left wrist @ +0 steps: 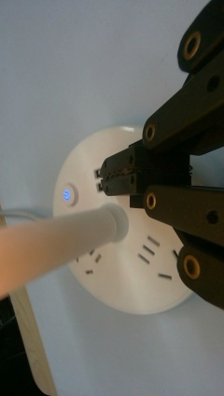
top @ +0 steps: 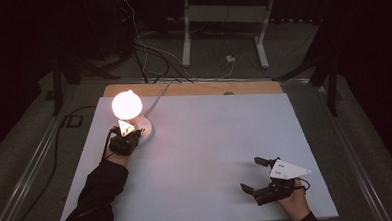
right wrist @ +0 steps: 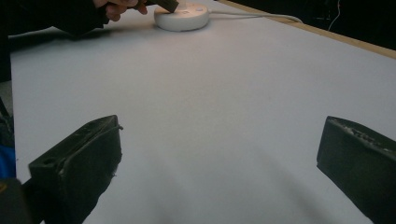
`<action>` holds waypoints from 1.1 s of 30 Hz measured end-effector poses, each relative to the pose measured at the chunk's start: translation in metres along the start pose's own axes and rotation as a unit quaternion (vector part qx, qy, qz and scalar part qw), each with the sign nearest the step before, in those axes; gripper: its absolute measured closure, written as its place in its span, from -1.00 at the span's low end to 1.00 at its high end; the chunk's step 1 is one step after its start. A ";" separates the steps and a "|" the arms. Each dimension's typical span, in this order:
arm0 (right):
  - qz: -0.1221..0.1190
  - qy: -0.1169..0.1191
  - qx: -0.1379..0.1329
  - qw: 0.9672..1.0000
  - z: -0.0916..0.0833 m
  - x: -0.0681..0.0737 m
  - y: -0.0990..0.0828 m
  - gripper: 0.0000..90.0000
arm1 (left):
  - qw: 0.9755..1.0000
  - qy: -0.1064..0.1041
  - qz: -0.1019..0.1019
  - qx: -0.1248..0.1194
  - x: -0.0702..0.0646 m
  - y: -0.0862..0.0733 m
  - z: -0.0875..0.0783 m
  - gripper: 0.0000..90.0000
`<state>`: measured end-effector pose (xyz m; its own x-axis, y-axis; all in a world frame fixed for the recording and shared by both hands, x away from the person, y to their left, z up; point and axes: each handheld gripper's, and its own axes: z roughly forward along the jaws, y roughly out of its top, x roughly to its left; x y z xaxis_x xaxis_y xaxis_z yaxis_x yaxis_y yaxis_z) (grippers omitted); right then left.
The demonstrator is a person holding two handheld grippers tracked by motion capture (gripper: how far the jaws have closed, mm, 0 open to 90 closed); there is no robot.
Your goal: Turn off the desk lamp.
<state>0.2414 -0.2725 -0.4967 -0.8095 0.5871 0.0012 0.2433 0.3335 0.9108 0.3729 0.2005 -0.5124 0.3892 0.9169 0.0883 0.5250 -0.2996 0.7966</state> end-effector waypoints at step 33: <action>0.001 0.001 -0.001 1.000 -0.001 0.000 0.000 -1.00 | 0.999 -0.019 -0.025 -0.035 0.006 0.007 -0.017 1.00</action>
<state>0.2415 -0.2731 -0.4963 -0.8108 0.5853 0.0034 0.2425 0.3308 0.9120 0.3661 0.2085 -0.4962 0.3931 0.9191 0.0253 0.4910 -0.2331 0.8394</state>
